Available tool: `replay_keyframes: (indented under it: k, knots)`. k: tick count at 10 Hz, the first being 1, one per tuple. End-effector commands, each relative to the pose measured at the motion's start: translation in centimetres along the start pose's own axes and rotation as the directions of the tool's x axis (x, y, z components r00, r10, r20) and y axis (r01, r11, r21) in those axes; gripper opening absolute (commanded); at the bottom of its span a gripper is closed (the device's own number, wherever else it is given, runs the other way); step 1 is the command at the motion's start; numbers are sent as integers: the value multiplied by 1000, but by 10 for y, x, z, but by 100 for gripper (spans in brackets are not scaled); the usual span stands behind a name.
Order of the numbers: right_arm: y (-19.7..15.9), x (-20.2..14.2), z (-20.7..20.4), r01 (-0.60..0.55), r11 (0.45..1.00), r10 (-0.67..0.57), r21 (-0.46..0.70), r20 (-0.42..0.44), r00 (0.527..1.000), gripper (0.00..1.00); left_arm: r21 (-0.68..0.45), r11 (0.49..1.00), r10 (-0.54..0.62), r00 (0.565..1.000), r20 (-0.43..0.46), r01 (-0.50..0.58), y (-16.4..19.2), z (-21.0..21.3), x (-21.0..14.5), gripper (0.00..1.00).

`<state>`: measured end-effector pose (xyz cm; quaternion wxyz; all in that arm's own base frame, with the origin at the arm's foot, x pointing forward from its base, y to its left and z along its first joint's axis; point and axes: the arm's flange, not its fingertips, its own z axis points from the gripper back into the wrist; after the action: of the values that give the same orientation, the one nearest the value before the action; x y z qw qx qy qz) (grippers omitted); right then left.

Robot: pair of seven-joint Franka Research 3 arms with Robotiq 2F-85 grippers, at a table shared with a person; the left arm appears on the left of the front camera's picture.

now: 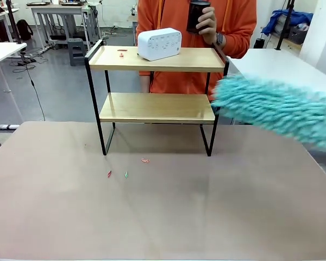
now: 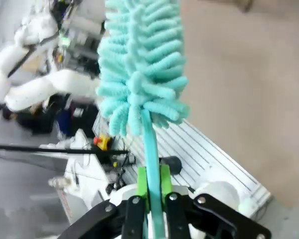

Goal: Clean the shelf.
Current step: Clean the specific tier of the Shelf with the Duster once objects are removed, then clean the remaining tier of the Shelf with the Duster once objects are removed.

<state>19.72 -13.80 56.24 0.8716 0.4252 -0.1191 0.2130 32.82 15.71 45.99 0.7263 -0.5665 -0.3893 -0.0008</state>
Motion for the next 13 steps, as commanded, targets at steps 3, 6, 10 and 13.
replay_keyframes:
  k: [3,6,10,13]
  knots:
    - [-54,-17,-12,325,931,-250,-168,355,901,12,-11,1000,9,1000,5,-9,-3,-1,1,100]
    - [-31,-41,26,163,983,-144,-79,205,968,12,-11,1000,9,1000,5,-9,-3,-1,1,100]
    - [-31,-41,26,163,983,-144,-79,205,968,12,-11,1000,9,1000,5,-9,-3,-1,1,100]
    - [-31,-41,26,163,983,-144,-79,205,968,12,-11,1000,9,1000,5,-9,-3,-1,1,100]
